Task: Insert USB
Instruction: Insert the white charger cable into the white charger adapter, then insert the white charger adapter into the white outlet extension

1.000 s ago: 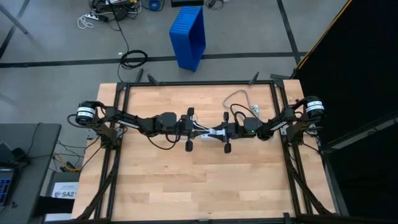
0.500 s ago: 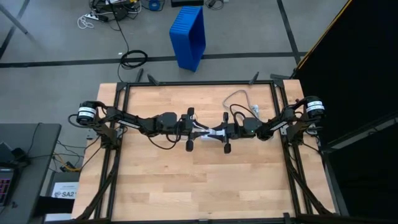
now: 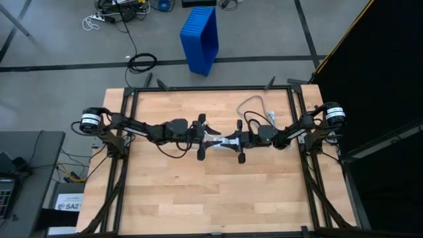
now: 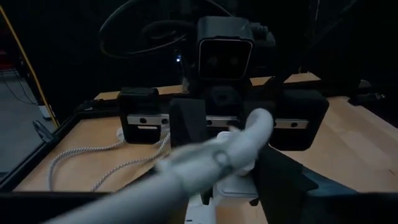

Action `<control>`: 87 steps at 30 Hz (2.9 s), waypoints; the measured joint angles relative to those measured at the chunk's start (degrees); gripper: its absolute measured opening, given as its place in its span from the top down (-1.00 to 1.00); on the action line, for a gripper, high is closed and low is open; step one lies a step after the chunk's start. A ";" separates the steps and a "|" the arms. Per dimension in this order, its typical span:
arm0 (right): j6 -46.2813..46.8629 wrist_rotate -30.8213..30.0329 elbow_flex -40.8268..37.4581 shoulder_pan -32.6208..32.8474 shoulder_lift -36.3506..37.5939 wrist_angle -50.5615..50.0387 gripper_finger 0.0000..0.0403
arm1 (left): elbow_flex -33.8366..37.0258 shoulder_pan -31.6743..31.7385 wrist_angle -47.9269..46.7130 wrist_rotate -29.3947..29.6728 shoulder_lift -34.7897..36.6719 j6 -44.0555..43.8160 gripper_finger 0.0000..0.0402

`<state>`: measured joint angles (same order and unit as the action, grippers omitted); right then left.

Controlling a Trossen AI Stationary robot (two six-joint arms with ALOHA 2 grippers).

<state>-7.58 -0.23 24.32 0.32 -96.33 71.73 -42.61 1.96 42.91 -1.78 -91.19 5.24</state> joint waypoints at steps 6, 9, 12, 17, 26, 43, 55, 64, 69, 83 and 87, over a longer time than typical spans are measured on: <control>-0.02 -0.04 0.00 0.00 0.00 -0.49 0.66 | 0.02 -0.22 -2.16 -0.24 2.11 0.14 0.12; -0.02 -0.04 -0.02 0.00 0.00 -0.66 0.66 | 0.02 -0.36 -2.29 -0.28 2.26 0.13 0.07; -0.02 -0.04 -0.07 0.00 0.00 -0.70 0.66 | 0.02 -0.36 -2.35 -0.27 2.30 0.33 0.04; -0.02 -0.04 -0.11 0.00 0.00 -0.86 0.66 | 0.02 -0.36 -2.31 -0.27 2.33 0.39 0.12; -0.02 -0.17 -0.13 0.00 0.00 -0.96 0.66 | -0.01 -0.36 -2.41 -0.27 2.33 0.51 0.73; 1.53 -0.37 -0.26 -0.02 -0.23 1.73 0.66 | -0.24 -0.36 -2.61 -0.33 1.78 1.82 0.99; 1.68 -0.42 0.32 -0.05 -0.33 -0.03 0.66 | -0.24 1.00 -2.28 -2.69 -0.76 0.32 1.00; 1.47 -0.13 0.85 -0.12 0.01 -0.71 0.66 | 0.03 1.02 0.31 -2.73 -1.23 0.08 0.80; 1.41 0.07 0.81 -0.13 -0.04 -0.44 0.66 | -0.02 1.06 0.55 -2.41 -1.01 0.06 0.50; 1.44 -0.26 0.92 -0.19 0.07 -0.48 0.66 | 0.05 1.03 -4.38 -2.01 3.65 0.37 0.09; 1.44 -0.26 0.90 -0.40 0.07 -0.79 0.66 | 0.04 1.04 -8.78 -1.83 4.03 0.34 0.08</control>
<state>-6.13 -0.49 25.21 -0.08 -96.27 70.94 -42.57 3.01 34.12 -3.61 -87.15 5.58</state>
